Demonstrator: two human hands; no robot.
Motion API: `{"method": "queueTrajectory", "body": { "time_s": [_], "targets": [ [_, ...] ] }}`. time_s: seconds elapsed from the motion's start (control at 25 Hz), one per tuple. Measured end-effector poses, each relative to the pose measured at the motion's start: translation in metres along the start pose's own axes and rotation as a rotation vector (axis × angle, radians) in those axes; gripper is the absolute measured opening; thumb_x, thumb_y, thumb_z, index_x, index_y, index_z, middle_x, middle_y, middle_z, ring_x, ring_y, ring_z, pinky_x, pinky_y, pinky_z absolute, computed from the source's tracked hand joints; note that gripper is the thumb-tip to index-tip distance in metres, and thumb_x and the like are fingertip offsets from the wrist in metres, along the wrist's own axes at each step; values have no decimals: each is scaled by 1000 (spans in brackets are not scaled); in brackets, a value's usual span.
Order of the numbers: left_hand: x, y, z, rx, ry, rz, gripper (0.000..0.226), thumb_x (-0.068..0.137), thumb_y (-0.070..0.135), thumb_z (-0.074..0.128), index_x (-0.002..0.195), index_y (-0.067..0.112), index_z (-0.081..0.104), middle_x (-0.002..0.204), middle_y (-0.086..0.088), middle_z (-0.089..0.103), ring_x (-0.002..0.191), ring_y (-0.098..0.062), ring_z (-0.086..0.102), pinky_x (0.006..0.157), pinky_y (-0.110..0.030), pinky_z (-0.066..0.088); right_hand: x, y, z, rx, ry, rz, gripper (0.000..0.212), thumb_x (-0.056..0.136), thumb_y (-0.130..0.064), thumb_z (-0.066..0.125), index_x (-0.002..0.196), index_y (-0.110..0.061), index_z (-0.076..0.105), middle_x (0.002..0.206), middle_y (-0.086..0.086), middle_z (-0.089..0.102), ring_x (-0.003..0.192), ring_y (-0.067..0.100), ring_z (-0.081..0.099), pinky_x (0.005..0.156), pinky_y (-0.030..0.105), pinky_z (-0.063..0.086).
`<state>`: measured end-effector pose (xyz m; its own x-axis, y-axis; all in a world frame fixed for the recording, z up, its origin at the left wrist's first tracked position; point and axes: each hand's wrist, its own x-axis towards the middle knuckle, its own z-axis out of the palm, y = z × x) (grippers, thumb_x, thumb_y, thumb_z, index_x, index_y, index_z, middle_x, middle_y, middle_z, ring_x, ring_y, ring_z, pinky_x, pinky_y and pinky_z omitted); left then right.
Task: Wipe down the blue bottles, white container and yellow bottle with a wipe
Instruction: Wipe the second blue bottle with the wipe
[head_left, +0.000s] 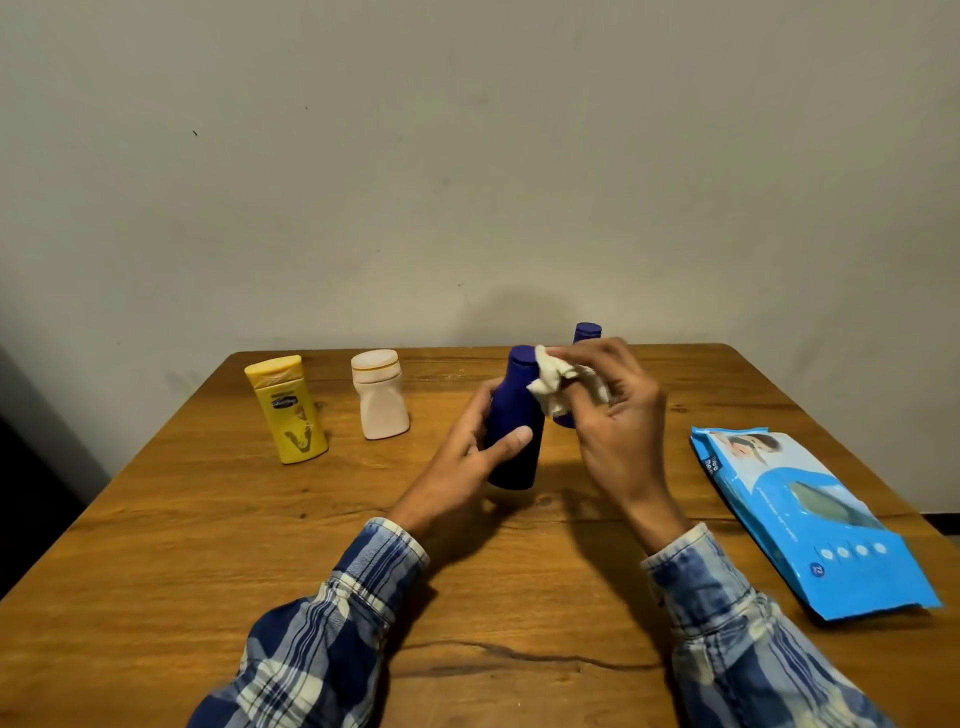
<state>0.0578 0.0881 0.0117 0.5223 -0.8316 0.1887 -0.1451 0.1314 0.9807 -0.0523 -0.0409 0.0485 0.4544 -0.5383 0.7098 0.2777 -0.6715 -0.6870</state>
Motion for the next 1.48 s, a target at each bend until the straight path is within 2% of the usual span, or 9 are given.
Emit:
{"method": "queueTrajectory", "body": {
  "time_s": [0.16,0.44,0.56,0.64,0.8,1.0,1.16,1.36,1.48],
  "targets": [
    [5,0,1,-175,44,12,50,83,32,64,132,40,56,127,5,68,121,-20,63,102,-47,52,-10,1,12,-21,-160,-83,30,86,13,64,106,-7,73,110,1,64,105,13,63,84,25,56],
    [5,-6,6,-88,-39,-17,69,78,48,71,138,43,37,115,-11,56,85,-20,60,75,-33,53,-8,0,10,-6,-4,-17,28,90,9,62,110,-8,72,109,1,65,103,14,65,79,33,60],
    [4,-4,3,-185,-17,-39,68,76,45,71,129,34,30,109,-13,54,80,-18,60,70,-32,52,-9,0,9,7,-127,-42,25,87,7,67,106,-7,74,107,2,65,102,14,65,80,25,57],
    [5,-1,1,-186,-6,-40,64,80,44,69,130,28,33,107,-12,56,82,-20,58,70,-32,50,-7,0,6,6,-174,-52,23,86,7,69,103,-7,76,104,3,65,100,14,65,81,19,55],
    [7,0,4,-229,-66,-31,46,96,34,58,137,18,45,113,-13,63,89,-24,64,72,-34,56,-2,-1,0,-63,81,-22,26,87,7,68,106,-7,77,102,5,65,95,6,62,73,9,48],
    [4,10,3,-472,10,-42,38,103,32,50,130,7,55,109,-10,66,88,-19,66,72,-33,60,-6,-3,3,-121,-172,-136,22,85,4,71,104,-7,77,104,4,62,98,10,62,80,15,53],
    [3,12,7,-502,-18,-81,45,106,35,46,137,4,53,115,-17,68,93,-26,68,75,-36,62,-2,1,-1,-145,62,-71,28,87,6,68,111,-8,75,107,5,62,99,4,60,78,12,52],
    [4,15,2,-676,60,-127,46,100,36,48,130,3,58,108,-18,70,88,-26,72,70,-37,63,-6,4,3,-139,-186,-151,26,86,6,70,108,-5,75,110,6,63,101,8,61,82,11,52],
    [5,13,3,-654,24,-148,51,103,39,49,136,1,54,112,-21,69,90,-30,70,72,-39,63,-3,7,0,-85,-42,-65,25,89,3,68,111,-8,74,110,3,65,102,8,63,79,14,54]
  ]
}}
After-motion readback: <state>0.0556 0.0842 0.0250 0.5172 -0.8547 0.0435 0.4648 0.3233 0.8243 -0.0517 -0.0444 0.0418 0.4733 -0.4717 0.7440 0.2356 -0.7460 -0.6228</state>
